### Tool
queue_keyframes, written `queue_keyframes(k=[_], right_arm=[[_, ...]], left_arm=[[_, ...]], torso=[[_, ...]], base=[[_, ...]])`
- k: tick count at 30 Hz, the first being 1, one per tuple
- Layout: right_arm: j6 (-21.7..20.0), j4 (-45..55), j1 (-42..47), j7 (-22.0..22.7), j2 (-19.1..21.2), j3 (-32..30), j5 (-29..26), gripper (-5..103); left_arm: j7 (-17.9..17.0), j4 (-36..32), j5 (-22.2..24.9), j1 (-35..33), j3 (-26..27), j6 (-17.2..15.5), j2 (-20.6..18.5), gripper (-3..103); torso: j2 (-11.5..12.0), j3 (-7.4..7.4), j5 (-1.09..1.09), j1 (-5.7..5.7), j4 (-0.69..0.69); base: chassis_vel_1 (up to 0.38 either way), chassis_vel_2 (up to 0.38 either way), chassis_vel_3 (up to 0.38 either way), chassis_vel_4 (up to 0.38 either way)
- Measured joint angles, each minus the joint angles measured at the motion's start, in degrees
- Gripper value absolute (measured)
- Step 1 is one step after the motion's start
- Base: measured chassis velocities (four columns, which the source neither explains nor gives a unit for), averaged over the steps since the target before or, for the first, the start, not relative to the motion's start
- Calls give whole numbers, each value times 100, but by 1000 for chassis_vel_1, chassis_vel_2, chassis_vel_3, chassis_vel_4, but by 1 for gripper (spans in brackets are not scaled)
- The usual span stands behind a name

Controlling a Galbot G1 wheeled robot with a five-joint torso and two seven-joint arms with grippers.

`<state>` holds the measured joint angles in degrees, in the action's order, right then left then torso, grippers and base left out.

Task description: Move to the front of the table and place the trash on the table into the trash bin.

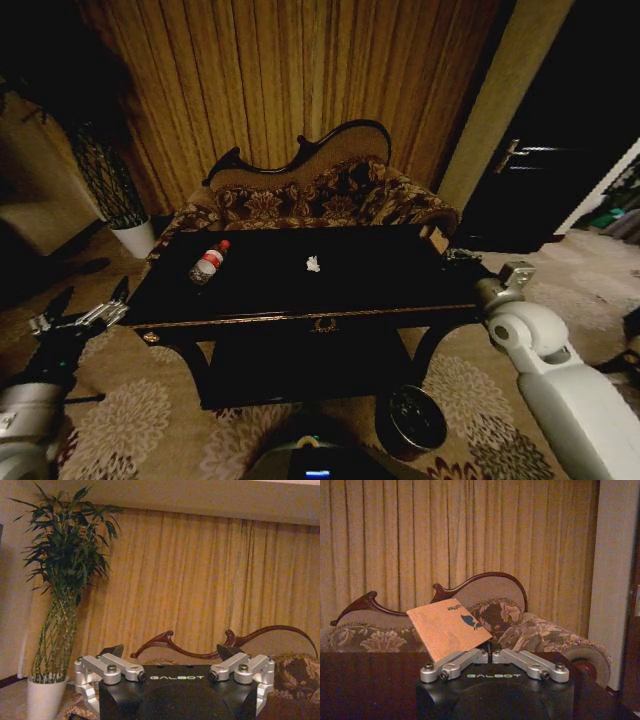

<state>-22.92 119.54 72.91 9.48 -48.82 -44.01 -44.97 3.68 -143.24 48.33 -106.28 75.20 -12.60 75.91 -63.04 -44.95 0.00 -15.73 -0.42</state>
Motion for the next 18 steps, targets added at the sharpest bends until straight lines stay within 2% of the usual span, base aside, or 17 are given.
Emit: queue_keyframes(k=[9, 18], right_arm=[[19, 3, 11, -6, -1, 41, 8, 0], [38, 12, 29, -10, -39, 60, 27, 0]], left_arm=[[21, 0, -3, 6, -8, -1, 43, 100], [41, 0, -15, 2, -11, -1, 57, 100]], torso=[[0, -1, 0, -1, 0], [0, 1, 1, 1, 0]], base=[[44, -39, -39, 44], [148, -155, -141, 152]])
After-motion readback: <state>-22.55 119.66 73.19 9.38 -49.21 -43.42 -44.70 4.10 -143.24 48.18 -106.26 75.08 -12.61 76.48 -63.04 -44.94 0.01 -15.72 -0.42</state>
